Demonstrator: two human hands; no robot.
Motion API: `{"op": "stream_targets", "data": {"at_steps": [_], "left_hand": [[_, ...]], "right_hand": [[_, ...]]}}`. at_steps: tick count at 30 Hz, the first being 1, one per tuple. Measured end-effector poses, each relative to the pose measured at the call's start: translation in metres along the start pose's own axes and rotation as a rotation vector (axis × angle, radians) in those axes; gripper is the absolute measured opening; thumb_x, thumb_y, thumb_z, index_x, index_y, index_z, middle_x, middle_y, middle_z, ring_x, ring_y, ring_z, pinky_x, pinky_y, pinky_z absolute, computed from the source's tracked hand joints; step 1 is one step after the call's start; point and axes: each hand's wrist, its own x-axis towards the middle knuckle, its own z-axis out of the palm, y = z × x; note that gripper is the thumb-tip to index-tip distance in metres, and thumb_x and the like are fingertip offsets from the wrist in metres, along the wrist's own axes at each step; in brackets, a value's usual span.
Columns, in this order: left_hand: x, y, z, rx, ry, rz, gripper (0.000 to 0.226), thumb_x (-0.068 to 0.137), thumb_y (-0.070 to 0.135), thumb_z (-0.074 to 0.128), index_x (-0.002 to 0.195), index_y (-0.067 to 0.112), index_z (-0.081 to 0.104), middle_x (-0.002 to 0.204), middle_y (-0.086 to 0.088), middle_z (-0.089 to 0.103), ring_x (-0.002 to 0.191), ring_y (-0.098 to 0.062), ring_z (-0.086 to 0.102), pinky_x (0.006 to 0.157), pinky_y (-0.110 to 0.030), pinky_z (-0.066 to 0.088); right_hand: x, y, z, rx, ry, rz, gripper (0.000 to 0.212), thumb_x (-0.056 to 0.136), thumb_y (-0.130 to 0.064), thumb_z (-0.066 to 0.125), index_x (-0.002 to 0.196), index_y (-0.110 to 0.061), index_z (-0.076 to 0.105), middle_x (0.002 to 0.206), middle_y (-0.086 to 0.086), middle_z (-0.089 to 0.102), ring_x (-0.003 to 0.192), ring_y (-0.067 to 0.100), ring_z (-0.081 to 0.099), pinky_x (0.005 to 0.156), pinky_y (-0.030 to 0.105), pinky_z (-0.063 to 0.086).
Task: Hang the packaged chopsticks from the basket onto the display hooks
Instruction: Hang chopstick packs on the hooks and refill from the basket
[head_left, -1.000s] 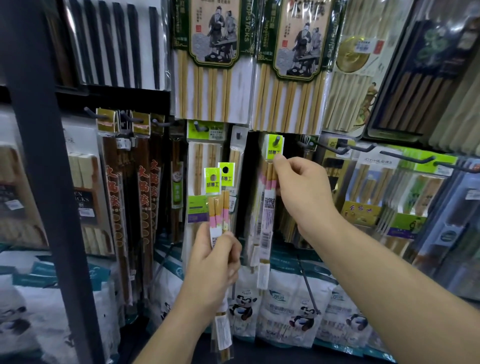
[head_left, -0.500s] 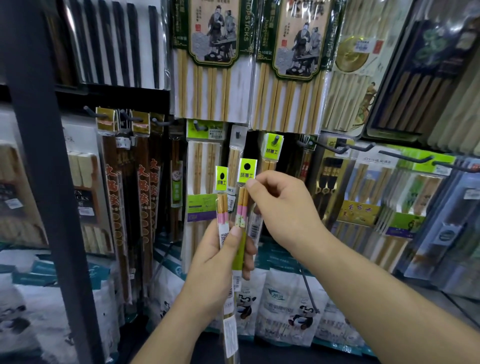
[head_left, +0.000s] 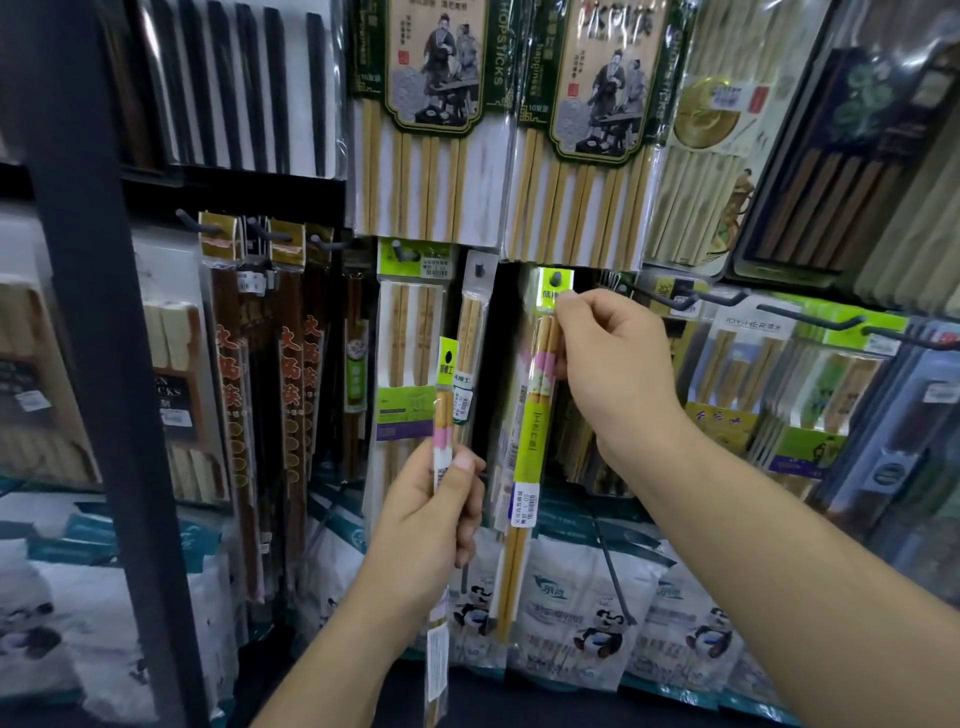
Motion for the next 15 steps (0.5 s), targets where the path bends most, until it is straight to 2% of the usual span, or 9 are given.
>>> {"op": "stream_targets", "data": {"at_steps": [2,4,6,8,9,11,13,15], "left_hand": [[0.001,0.000,0.000,-0.012,-0.008,-0.002,0.021,0.108,0.025,0.048,0.093,0.019,0.062,0.068,0.002,0.049,0.051,-0.010,0.038,0.043,-0.022,0.030],[0.001,-0.001,0.000,-0.038,-0.012,0.013,0.020,0.106,0.026,0.049,0.094,0.019,0.064,0.067,0.001,0.045,0.050,-0.011,0.033,0.042,-0.022,0.024],[0.001,0.001,0.000,-0.050,-0.019,0.040,0.020,0.101,0.035,0.053,0.095,0.024,0.069,0.069,0.000,0.043,0.051,-0.010,0.031,0.043,-0.023,0.021],[0.001,0.004,0.000,-0.080,-0.023,0.033,0.028,0.095,0.046,0.052,0.096,0.029,0.074,0.069,0.002,0.046,0.052,-0.009,0.033,0.048,-0.029,0.019],[0.002,0.005,0.000,-0.104,-0.018,0.013,0.031,0.096,0.048,0.049,0.097,0.031,0.076,0.070,0.003,0.049,0.053,-0.009,0.034,0.052,-0.035,0.017],[0.005,0.004,0.000,-0.126,-0.013,-0.014,0.037,0.107,0.037,0.041,0.099,0.032,0.077,0.071,0.004,0.051,0.056,-0.010,0.037,0.056,-0.040,0.017],[0.006,0.002,0.002,-0.064,0.009,-0.004,0.046,0.109,0.018,0.034,0.102,0.032,0.077,0.071,0.004,0.050,0.059,-0.011,0.040,0.054,-0.036,0.025],[0.004,0.003,0.007,0.010,0.032,0.026,0.048,0.108,0.010,0.035,0.101,0.035,0.075,0.069,0.005,0.051,0.061,-0.011,0.044,0.052,-0.027,0.035]], "right_hand": [[0.000,0.003,0.000,-0.020,0.005,0.017,0.036,0.103,-0.023,0.054,0.078,0.002,0.061,0.057,-0.004,0.056,0.055,0.010,0.065,0.054,0.021,0.054],[0.000,0.007,0.000,-0.059,0.014,0.028,0.037,0.103,-0.025,0.054,0.080,0.002,0.062,0.060,0.007,0.059,0.054,0.008,0.064,0.053,0.018,0.051],[0.000,0.009,0.000,-0.129,0.027,0.031,0.039,0.103,-0.030,0.054,0.084,0.003,0.064,0.070,0.017,0.064,0.054,0.008,0.061,0.059,0.023,0.051],[-0.001,0.011,-0.001,-0.195,0.064,0.035,0.036,0.102,-0.035,0.057,0.084,-0.005,0.065,0.065,0.002,0.065,0.054,0.003,0.055,0.061,0.023,0.049],[-0.003,0.011,-0.002,-0.203,0.086,0.033,0.032,0.101,-0.036,0.059,0.084,-0.010,0.064,0.059,-0.009,0.062,0.052,-0.001,0.052,0.058,0.018,0.047],[-0.010,0.011,-0.003,-0.197,0.105,0.023,0.026,0.100,-0.035,0.061,0.083,-0.015,0.061,0.053,-0.021,0.053,0.050,-0.004,0.048,0.049,0.009,0.039],[-0.019,0.010,-0.004,-0.162,0.057,0.027,0.026,0.099,-0.033,0.062,0.083,-0.013,0.062,0.052,-0.019,0.051,0.048,-0.002,0.046,0.047,0.009,0.038],[-0.030,0.006,-0.003,-0.128,-0.074,0.024,0.026,0.099,-0.033,0.062,0.082,-0.013,0.065,0.057,-0.010,0.054,0.051,-0.001,0.045,0.050,0.013,0.041]]}}
